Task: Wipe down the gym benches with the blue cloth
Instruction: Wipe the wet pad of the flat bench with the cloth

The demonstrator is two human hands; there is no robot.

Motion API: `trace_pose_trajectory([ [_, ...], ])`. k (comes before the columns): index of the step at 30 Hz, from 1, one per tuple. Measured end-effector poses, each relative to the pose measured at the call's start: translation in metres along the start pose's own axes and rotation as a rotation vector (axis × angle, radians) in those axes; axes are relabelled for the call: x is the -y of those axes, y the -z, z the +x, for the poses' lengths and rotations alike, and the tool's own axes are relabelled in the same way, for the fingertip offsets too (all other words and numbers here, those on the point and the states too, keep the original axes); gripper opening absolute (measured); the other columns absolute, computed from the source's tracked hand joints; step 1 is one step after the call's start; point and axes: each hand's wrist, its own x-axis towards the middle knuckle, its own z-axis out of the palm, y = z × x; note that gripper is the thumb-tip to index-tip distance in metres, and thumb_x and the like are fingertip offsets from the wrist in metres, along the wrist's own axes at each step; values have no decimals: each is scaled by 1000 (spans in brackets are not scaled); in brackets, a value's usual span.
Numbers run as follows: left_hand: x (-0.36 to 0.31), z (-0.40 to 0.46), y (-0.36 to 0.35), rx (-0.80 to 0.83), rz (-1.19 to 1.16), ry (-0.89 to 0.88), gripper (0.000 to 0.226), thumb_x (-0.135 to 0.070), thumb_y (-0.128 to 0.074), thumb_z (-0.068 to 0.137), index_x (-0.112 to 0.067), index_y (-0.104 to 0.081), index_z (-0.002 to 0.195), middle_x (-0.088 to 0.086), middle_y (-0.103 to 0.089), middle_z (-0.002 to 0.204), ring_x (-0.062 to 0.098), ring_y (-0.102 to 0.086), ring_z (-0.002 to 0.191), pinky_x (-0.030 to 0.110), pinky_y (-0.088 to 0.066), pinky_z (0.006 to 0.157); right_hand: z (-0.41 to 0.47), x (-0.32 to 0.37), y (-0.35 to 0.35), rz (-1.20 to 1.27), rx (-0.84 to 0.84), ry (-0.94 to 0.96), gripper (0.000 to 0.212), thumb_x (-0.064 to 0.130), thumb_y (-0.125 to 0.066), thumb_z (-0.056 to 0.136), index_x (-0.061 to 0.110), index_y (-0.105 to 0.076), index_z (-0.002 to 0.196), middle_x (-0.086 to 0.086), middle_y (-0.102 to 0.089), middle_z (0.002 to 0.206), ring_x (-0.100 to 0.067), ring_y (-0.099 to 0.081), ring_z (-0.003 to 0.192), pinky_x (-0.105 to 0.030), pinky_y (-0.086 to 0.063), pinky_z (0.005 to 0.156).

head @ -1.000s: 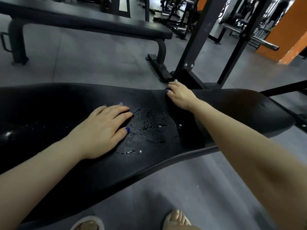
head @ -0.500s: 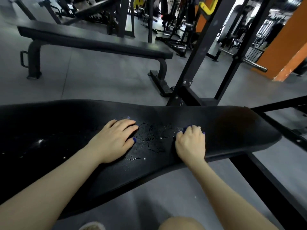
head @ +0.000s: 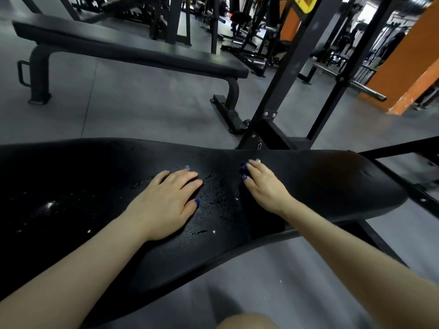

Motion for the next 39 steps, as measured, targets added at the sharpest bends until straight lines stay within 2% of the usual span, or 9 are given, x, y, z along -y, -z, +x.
trace_pose_trajectory([
  [7,4,1,-3,-9,0,-2,63,-54,-13,94,-28,-34,147,-10,-29,155,9,-20,145,39,-13,119,99,11,-12,19,20,34,32,14,-42,102,-5,-61,118,-15,-53,135,-27,-41,132,-20,-18,110],
  [13,4,0,-3,-17,-3,-4,64,-55,-12,93,-28,-35,147,-10,-29,154,10,-21,145,39,-13,119,10,-2,-3,20,-2,191,43,24,-43,103,5,-45,142,-4,-40,150,-15,-26,144,-8,-7,112],
  [16,3,0,0,0,-27,-18,71,-57,-6,89,-28,-31,148,-10,-23,157,9,-13,146,37,-9,121,-28,-31,15,-20,41,181,52,38,-37,98,15,-46,144,5,-38,151,-2,-20,142,-29,-16,120],
  [18,7,-1,7,21,-60,-31,76,-61,-6,85,-27,-31,149,-9,-21,158,9,-11,147,36,-7,121,-31,-49,24,-45,33,117,51,42,-36,97,21,-47,143,6,-35,153,-7,-16,145,-44,-18,119],
  [20,17,-8,12,13,-49,-20,79,-63,-7,83,-26,-32,148,-10,-21,158,9,-10,147,37,-8,121,-27,-59,26,-123,44,66,44,38,-41,101,28,-46,143,7,-26,157,-15,-12,148,-47,-16,119],
  [22,27,-19,13,-3,-14,22,79,-63,-6,84,-28,-30,149,-12,-21,158,7,-9,147,39,-10,121,-20,-64,23,-180,36,70,41,28,-47,101,27,-48,142,6,-28,156,-19,-20,145,-44,-21,117],
  [25,33,-29,8,9,8,59,73,-60,-3,88,-29,-25,151,-13,-18,158,6,-6,147,40,-9,121,-2,-63,19,-98,12,66,41,11,-52,98,17,-53,139,0,-44,149,-18,-34,141,-22,-19,114],
  [30,31,-28,6,-13,-4,55,67,-54,-9,92,-26,-29,150,-8,-24,157,10,-12,147,41,-10,121,63,-20,4,-52,-3,118,39,13,-50,99,15,-53,138,0,-47,147,-16,-38,140,-20,-21,113],
  [39,31,-31,7,-37,15,57,64,-52,-16,94,-23,-39,146,-6,-34,153,12,-25,144,39,-15,120,107,114,-52,26,95,579,37,12,-51,96,5,-59,131,-12,-54,140,-24,-47,133,-21,-25,111],
])
